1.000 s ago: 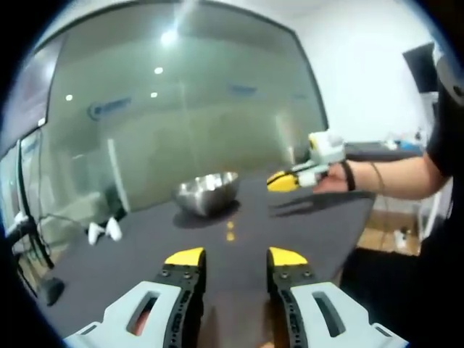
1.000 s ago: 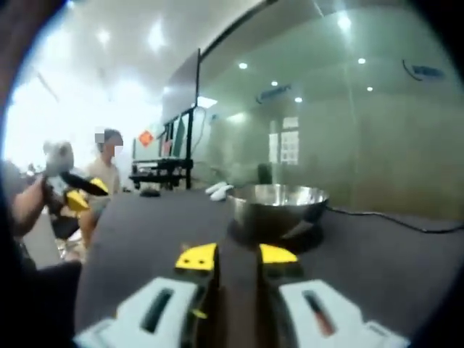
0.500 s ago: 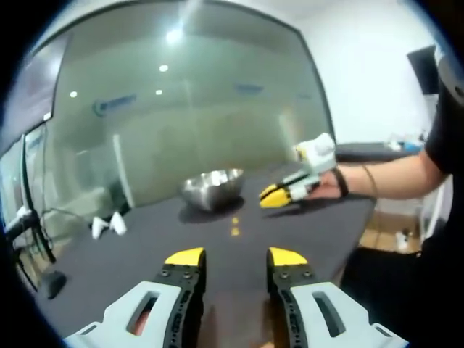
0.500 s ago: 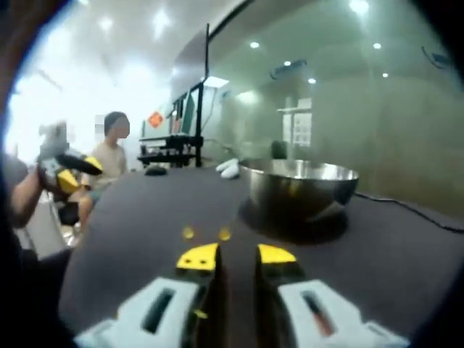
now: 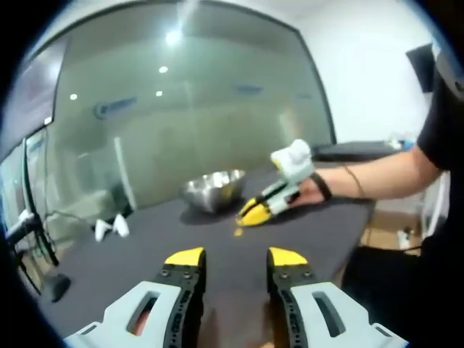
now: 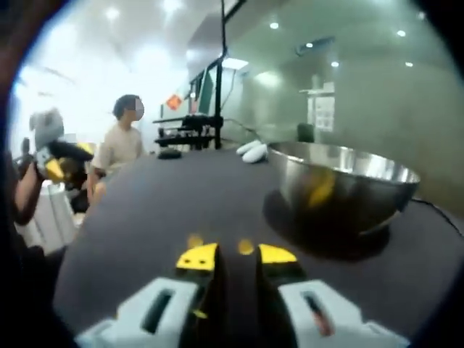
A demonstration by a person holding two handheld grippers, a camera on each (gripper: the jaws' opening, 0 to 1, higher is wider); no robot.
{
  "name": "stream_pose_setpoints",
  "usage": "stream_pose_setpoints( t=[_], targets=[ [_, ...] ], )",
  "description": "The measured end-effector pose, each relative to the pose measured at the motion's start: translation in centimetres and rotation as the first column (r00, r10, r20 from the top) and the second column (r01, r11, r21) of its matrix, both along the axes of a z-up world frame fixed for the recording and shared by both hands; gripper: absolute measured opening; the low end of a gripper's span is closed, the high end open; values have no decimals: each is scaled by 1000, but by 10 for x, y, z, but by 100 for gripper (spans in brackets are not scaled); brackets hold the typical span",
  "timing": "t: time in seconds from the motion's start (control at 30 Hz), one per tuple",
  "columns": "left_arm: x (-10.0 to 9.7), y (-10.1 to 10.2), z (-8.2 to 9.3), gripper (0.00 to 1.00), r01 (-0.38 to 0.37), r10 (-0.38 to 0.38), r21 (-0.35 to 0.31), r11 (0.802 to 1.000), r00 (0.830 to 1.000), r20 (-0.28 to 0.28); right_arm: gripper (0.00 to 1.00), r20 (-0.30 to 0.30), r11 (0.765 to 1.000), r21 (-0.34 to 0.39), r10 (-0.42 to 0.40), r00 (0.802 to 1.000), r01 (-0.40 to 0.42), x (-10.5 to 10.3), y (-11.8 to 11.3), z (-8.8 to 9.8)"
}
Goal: Pick up the QQ candy scattered on the table and place it into the stainless steel bowl on the table
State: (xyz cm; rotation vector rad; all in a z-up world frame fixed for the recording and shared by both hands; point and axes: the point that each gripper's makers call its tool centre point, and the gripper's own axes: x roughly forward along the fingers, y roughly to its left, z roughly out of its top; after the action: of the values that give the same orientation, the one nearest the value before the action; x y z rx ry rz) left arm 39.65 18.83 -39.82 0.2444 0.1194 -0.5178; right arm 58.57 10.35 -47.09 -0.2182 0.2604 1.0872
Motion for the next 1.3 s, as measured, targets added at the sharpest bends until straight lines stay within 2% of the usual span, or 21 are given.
stream_pose_setpoints(
  t=[0.13, 0.3, 0.6, 0.8, 0.87, 0.97, 1.1, 1.2, 1.3],
  targets=[
    [-2, -1, -2, 35, 4, -4, -2, 1000, 1000, -4, 20, -2, 998, -49, -34, 999, 33, 4, 7, -8],
    [-3, 2, -6, 35, -2, 2, -8, 1000, 1000, -11, 12, 2, 998, -53, -33, 999, 33, 2, 8, -9],
    [-2, 1, -11, 35, 1, -1, -12, 1000, 1000, -21, 10, -4, 998, -44, -33, 999, 33, -2, 9, -8],
    [-2, 1, -15, 35, 5, -5, -13, 1000, 1000, -28, 9, 1, 998, -46, -39, 999, 39, 3, 7, -8],
    [-2, 1, -16, 35, 6, -6, -11, 1000, 1000, -29, 9, 4, 998, -45, -40, 999, 40, 0, 5, -3],
    [-1, 1, -16, 35, 6, -7, -12, 1000, 1000, -31, 9, 8, 999, 8, -52, 999, 52, -4, -1, 15],
    [1, 2, -15, 35, 4, -5, -12, 1000, 1000, -28, 9, 39, 996, 32, -82, 996, 81, -3, -13, 32],
    [2, 2, -14, 35, 4, -4, -14, 1000, 1000, -27, 9, -5, 988, 103, -112, 994, 112, -2, -23, 43],
    [3, 0, -14, 35, 11, -11, -14, 1000, 1000, -26, 9, -12, 980, 123, -154, 988, 154, 4, -36, 51]
  ],
)
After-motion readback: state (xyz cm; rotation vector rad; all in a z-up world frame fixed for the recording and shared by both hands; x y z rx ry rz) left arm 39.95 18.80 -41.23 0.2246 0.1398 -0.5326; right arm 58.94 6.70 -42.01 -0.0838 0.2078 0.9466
